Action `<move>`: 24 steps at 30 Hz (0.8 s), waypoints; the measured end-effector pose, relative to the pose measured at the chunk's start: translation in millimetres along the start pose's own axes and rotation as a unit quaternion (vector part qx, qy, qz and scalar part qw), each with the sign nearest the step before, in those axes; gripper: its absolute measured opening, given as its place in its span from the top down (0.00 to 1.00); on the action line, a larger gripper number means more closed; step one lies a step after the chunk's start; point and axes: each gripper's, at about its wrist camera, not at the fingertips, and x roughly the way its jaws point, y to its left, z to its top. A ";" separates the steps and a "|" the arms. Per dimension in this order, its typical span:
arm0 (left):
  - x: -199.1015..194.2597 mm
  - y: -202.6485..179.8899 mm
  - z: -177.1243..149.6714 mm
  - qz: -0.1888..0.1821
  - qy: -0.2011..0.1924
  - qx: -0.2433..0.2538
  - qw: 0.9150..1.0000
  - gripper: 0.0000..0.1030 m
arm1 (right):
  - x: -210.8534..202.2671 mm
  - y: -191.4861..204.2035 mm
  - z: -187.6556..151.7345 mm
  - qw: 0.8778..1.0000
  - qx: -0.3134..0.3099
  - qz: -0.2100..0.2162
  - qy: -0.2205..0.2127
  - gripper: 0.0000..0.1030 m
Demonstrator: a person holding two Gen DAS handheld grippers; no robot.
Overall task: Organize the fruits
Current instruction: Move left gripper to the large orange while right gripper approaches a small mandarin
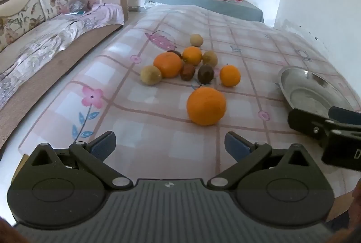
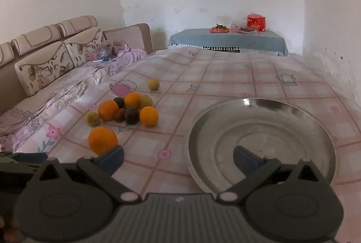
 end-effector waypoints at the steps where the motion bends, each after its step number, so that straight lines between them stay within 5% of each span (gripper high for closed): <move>1: -1.0 -0.6 0.0 -0.002 -0.001 0.002 1.000 0.00 | -0.1 -0.2 0.2 1.000 0.001 0.001 0.001 0.01; 9: -5.2 -2.2 1.3 -0.009 -0.011 0.021 1.000 0.00 | 0.7 -4.3 1.5 1.000 0.004 -0.001 0.002 0.01; 16: -4.3 -4.8 4.3 -0.006 -0.073 0.030 0.997 0.00 | 3.0 -7.7 2.4 1.000 0.013 -0.005 0.001 0.01; 24: -2.1 -5.1 6.3 -0.018 -0.049 0.018 0.998 0.00 | 3.8 -7.3 4.3 1.000 0.009 -0.010 0.000 0.01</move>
